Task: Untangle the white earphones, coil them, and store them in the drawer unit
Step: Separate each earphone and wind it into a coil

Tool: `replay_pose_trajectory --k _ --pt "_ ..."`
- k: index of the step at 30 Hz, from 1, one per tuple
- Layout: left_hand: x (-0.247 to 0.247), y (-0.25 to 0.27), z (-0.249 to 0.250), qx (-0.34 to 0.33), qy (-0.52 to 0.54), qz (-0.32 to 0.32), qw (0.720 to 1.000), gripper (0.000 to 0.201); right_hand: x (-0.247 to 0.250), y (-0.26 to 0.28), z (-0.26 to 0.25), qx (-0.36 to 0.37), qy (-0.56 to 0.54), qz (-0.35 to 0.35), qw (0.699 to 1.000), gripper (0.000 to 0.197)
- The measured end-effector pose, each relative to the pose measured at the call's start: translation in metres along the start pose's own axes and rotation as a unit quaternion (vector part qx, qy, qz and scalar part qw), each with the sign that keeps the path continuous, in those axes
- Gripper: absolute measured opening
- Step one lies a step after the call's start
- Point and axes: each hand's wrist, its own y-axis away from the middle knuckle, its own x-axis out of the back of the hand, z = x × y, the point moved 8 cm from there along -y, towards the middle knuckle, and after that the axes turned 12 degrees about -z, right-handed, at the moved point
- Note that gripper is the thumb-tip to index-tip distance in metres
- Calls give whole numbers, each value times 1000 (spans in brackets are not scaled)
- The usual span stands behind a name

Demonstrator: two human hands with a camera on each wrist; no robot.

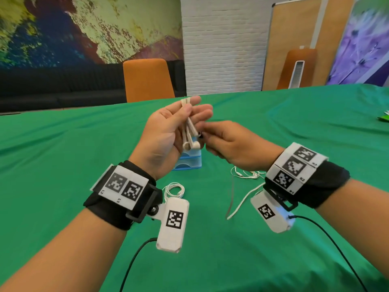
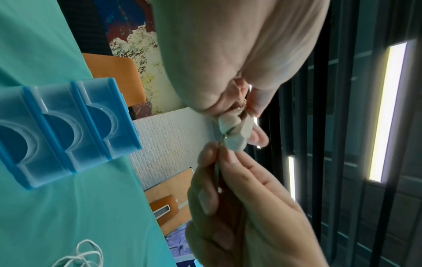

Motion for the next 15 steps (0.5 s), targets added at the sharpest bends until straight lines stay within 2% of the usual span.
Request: replay_pose_trajectory --k 3,6,8,11,15 --pt "15 0 3 -27 -44 58 997 31 -13 5 -15 -22 111 -106 988 19" --pt "13 0 9 -8 -208 34 977 23 -5 11 -36 -19 127 -165 978 19" --pt "3 2 8 8 -290 -18 957 27 19 10 -47 -10 130 -141 981 22" --pt "-9 5 4 20 -304 -71 950 31 53 7 -53 -18 200 -105 974 26" --pt "-27 4 4 30 -322 -123 938 31 69 7 -54 -12 251 -82 965 26"
